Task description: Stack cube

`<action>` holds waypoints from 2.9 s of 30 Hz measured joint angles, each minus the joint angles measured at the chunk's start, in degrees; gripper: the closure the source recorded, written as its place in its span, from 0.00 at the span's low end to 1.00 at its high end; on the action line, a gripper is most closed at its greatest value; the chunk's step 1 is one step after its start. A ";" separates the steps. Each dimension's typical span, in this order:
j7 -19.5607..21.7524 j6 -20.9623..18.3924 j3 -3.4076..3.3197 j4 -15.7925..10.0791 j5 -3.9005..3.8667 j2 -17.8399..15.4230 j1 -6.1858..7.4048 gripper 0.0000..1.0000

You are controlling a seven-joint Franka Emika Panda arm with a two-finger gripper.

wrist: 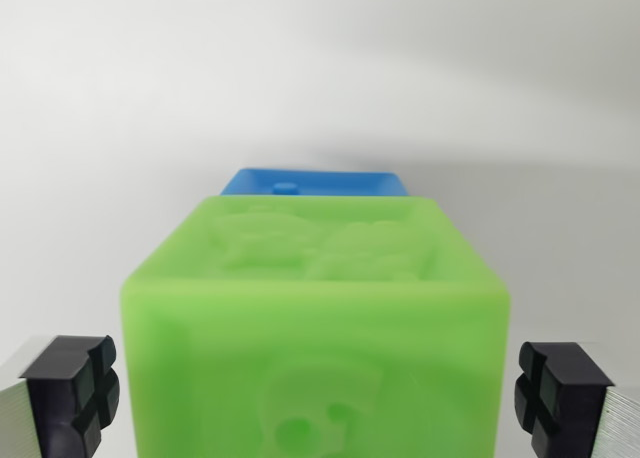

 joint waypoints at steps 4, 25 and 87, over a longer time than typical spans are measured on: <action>0.00 -0.71 0.00 -0.19 0.00 -0.98 0.00 0.00; 0.00 -7.79 0.02 -0.45 0.00 -8.43 0.00 0.00; -0.15 -34.29 0.07 12.71 0.22 -21.90 0.00 0.00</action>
